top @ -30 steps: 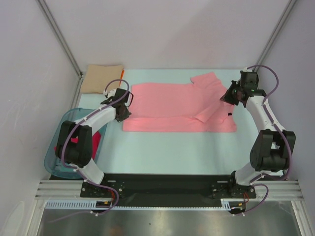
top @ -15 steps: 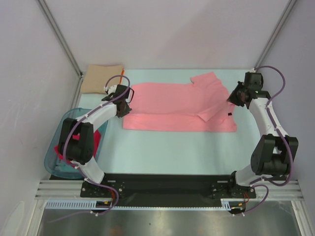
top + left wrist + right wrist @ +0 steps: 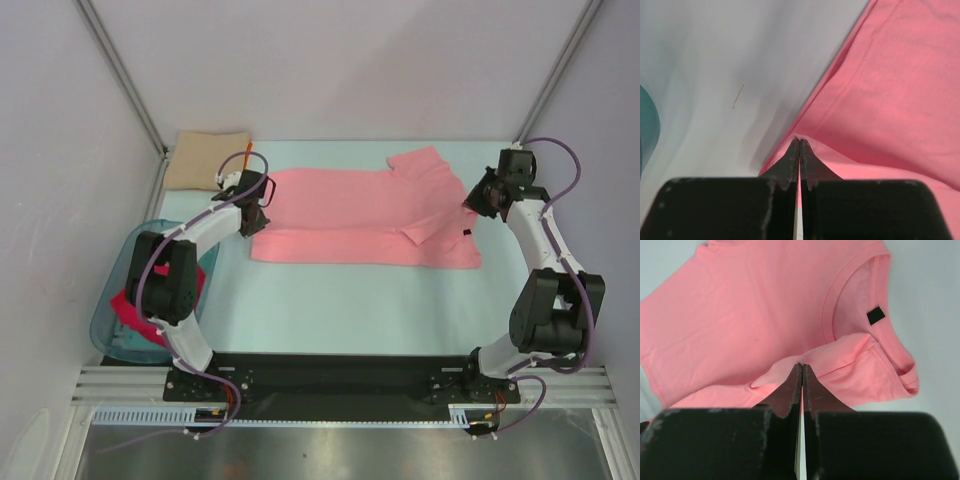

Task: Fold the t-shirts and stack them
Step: Fold the tshirt

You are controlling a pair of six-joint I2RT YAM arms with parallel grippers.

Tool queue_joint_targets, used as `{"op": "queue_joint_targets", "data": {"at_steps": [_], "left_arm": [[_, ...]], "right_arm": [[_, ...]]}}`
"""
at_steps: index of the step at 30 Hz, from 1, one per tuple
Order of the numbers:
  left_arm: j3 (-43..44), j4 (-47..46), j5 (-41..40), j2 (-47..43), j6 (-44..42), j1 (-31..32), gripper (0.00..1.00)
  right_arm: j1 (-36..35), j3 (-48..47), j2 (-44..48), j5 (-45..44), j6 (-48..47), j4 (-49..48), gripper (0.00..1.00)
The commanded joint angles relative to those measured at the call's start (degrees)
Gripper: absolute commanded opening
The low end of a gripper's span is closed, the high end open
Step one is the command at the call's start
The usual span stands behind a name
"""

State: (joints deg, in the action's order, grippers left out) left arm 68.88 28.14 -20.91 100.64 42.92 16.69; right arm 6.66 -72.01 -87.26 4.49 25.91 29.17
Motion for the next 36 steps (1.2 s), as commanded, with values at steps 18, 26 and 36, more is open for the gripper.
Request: {"op": "queue_joint_targets", "data": {"at_steps": [18,26,36], "left_arm": [[-3.81,4.21,2.32,-14.39,-3.9,3.17,0.76],[-18.42,-3.78,9.56,-23.12,0.06,3.09,0.66],[-25.1,-7.74,9.14,-19.87,7.36,1.59,0.71]], "right_arm": [[2.05,0.79,-5.56,-6.93,0.1,5.44,0.68],[7.4,19.0,12.37,-5.02,2.38,3.89,0.73],[13.91,30.69,18.45,5.87,4.94,-3.41,0.71]]}}
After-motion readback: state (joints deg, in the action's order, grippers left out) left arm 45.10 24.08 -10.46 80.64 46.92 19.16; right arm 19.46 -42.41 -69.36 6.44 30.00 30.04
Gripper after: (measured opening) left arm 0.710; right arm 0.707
